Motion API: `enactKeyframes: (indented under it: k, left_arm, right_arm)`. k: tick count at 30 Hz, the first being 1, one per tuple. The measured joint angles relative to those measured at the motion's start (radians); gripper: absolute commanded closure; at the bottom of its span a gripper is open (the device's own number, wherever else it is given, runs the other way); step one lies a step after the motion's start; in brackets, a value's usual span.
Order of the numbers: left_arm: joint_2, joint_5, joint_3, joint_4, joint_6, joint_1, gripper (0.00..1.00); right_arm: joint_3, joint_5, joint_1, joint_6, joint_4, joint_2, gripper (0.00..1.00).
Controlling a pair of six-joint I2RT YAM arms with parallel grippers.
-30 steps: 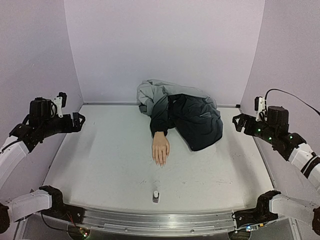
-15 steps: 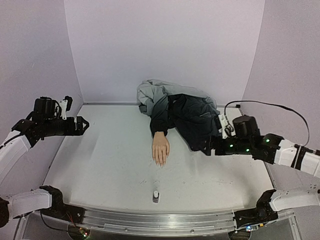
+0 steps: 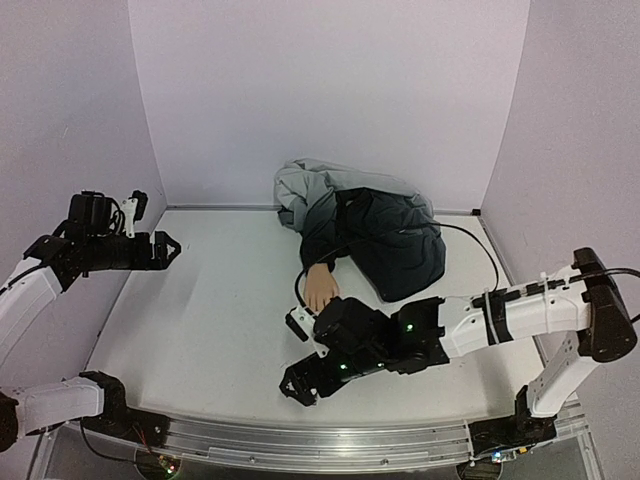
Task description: Paint the nails
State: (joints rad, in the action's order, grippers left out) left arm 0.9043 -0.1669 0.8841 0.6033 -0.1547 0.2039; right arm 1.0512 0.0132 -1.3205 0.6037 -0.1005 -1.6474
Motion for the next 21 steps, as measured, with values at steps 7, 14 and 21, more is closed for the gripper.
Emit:
enactKeyframes:
  k: [7, 14, 21]
  left_arm:
    - [0.004, -0.021, 0.0, 0.0, 0.0, 0.0, 0.0]
    - [0.015, -0.026, 0.014, 0.0, 0.0, 0.0, 0.0]
    - [0.019, -0.039, 0.015, 0.0, 0.0, 0.0, 0.0]
  right_arm:
    - [0.072, -0.065, -0.029, 0.04, 0.087, -0.1, 0.3]
    - [0.101, -0.115, -0.045, 0.053, 0.153, -0.156, 0.49]
    - [0.119, -0.141, -0.05, 0.063, 0.169, -0.184, 0.65]
